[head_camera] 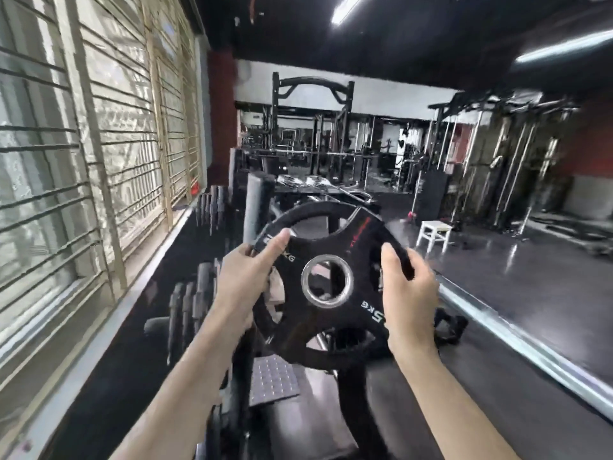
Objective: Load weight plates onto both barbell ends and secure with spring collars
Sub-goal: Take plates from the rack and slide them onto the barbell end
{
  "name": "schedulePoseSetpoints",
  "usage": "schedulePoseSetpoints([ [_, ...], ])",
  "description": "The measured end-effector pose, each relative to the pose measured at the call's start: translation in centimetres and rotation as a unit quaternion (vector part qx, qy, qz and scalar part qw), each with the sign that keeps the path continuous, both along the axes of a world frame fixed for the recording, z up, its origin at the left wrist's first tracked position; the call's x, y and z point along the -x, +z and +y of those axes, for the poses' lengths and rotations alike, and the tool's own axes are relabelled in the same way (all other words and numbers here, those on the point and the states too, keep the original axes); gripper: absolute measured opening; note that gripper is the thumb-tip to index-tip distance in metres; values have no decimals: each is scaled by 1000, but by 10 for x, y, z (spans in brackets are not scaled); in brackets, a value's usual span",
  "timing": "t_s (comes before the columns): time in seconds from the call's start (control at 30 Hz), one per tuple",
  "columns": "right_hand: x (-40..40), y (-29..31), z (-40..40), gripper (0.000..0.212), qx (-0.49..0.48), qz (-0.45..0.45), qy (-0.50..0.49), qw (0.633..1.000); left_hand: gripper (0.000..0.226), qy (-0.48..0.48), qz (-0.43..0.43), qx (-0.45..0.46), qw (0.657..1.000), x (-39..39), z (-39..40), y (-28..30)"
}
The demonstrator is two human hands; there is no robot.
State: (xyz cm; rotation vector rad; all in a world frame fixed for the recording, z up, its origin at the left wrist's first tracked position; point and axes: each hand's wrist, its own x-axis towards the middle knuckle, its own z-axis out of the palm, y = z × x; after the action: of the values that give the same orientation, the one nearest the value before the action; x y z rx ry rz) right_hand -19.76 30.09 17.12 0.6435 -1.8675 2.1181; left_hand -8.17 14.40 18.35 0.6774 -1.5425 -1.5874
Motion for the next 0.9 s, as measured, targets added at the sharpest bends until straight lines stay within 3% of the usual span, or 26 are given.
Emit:
schedulePoseSetpoints([
  [0.2, 30, 13, 174, 23, -21, 45, -25, 998, 36, -35, 51, -33, 998, 43, 164, -11],
  [0.43, 67, -11, 303, 17, -32, -32, -111, 993, 42, -111, 15, -42, 993, 94, 285, -24],
  [0.63, 97, -42, 354, 18, -45, -85, -135, 986, 36, -170, -22, -69, 983, 127, 332, -43],
  [0.77, 119, -65, 361, 41, -47, -140, -99, 984, 31, -184, -45, -71, 979, 143, 340, -56],
  [0.9, 136, -79, 359, 38, -29, -177, -62, 982, 35, -186, -53, -75, 978, 153, 345, -66],
])
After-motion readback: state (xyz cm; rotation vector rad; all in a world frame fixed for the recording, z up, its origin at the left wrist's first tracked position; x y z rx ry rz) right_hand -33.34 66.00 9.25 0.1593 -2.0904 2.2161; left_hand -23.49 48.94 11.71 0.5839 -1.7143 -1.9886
